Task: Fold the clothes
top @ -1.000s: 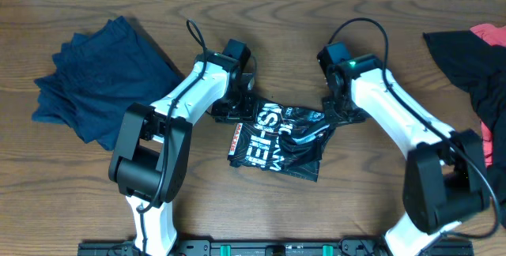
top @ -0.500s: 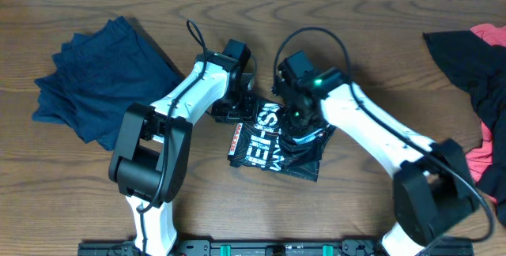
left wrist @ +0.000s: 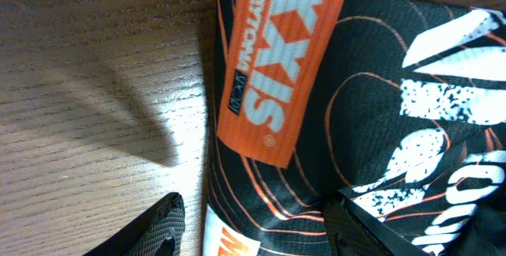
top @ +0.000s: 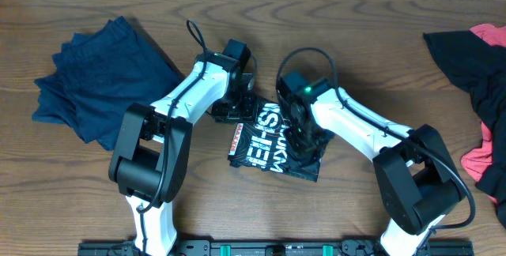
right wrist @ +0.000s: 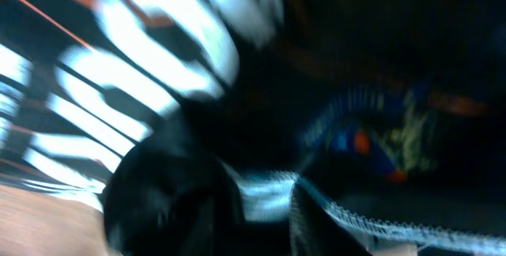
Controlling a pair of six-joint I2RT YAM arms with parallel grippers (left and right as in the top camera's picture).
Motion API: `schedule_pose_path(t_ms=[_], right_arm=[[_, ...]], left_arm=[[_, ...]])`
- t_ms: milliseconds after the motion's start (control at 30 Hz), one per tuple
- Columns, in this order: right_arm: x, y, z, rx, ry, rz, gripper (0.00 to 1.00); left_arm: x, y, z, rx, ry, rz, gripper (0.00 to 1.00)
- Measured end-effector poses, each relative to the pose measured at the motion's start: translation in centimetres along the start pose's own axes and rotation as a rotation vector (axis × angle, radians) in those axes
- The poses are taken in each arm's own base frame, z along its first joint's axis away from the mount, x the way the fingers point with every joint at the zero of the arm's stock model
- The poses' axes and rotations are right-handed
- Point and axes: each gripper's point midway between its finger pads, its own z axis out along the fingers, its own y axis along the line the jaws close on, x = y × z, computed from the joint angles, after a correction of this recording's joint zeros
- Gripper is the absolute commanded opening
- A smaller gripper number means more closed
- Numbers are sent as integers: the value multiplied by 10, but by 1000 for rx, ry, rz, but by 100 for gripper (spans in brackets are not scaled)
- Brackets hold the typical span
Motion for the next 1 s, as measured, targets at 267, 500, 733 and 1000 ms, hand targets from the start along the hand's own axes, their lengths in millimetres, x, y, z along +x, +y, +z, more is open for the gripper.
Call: schedule_pose_path(t_ms=[267, 500, 733, 1000], right_arm=[[43, -39, 1, 204, 155, 111, 25], [41, -69, -4, 301, 127, 231, 25], [35, -104, -33, 326, -2, 432, 29], [24, -123, -76, 223, -205, 485, 38]], left_arm=[[0, 0, 0, 0, 0, 0, 58], [0, 0, 0, 0, 0, 0, 59], [-1, 6, 0, -33, -9, -1, 68], [-13, 8, -16, -47, -85, 14, 85]])
